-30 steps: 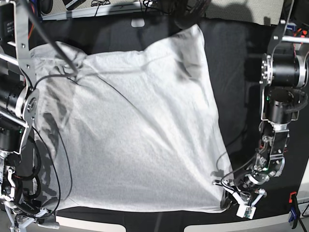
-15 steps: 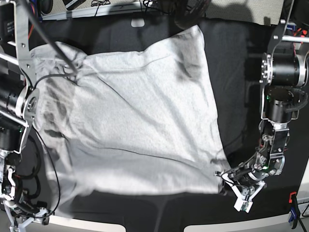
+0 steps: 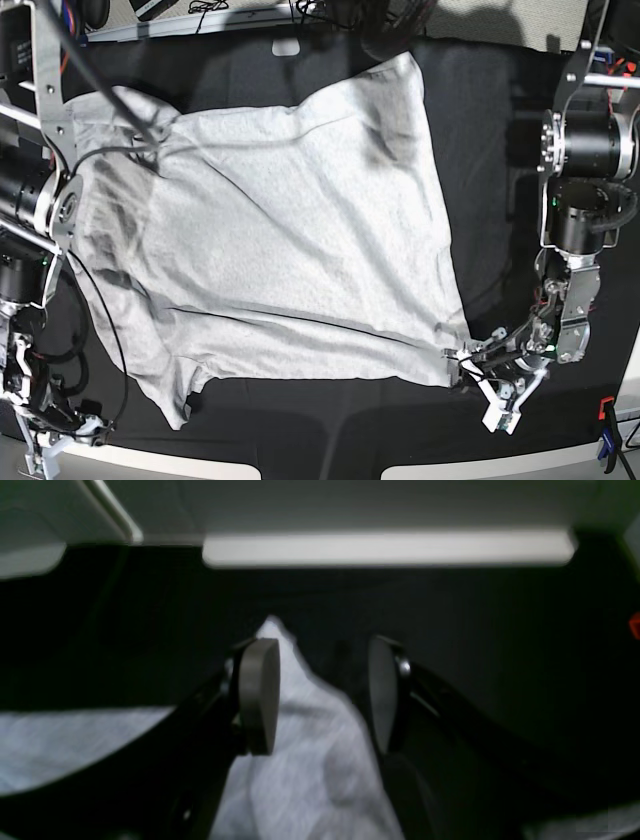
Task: Layout the t-shirt on the table in an organized manner, then fold the t-shirt properly
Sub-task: 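Lift the shirt with both grippers and lay it flat, then release, then grasp the shirt's shoulder edge with both grippers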
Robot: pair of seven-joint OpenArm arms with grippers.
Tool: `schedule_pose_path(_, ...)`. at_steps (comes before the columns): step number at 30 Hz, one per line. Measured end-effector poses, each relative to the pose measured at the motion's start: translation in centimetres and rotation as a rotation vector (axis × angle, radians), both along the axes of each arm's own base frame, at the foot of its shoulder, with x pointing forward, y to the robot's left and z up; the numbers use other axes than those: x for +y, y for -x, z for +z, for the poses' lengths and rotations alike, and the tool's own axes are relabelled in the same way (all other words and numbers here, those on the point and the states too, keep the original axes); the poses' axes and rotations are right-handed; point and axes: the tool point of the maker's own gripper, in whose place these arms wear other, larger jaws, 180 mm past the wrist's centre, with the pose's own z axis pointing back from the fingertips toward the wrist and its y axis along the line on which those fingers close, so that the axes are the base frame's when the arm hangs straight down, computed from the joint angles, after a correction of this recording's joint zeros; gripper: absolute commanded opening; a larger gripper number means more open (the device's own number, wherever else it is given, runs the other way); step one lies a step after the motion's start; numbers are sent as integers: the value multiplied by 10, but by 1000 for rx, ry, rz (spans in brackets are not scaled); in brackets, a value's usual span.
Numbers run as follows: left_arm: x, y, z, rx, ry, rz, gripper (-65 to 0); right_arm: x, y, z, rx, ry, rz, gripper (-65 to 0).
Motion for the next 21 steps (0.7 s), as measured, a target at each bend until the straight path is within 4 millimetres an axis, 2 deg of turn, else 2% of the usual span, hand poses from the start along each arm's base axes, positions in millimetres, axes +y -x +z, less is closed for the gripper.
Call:
schedule_pose_path(3,-19,15,-5,67,54,-105,-463,22,13,-6,54,-10,192,-370)
schedule_pose_path(5,-34,23,0,86,112,-179,-463,26,17,-2,53,-74,210,-370)
schedule_pose_path(8,-49,27,17,71,178,-219,-463,13,30,6,41,-121,201,-370)
schedule_pose_path(11,-57,42,22,26,166,-251,-463,-11,53,-6,73,-82,175,-370)
schedule_pose_path(13,-66,60,19,2,155,-279,-463,-21,73,-23,121,-47,173,-370)
schedule_pose_path(15,-75,81,17,-21,131,-318,-463,-22,90,-36,153,-31,187,-370)
schedule_pose_path(21,-95,139,40,-122,96,-363,-463,-1,137,-56,225,30,286,-370)
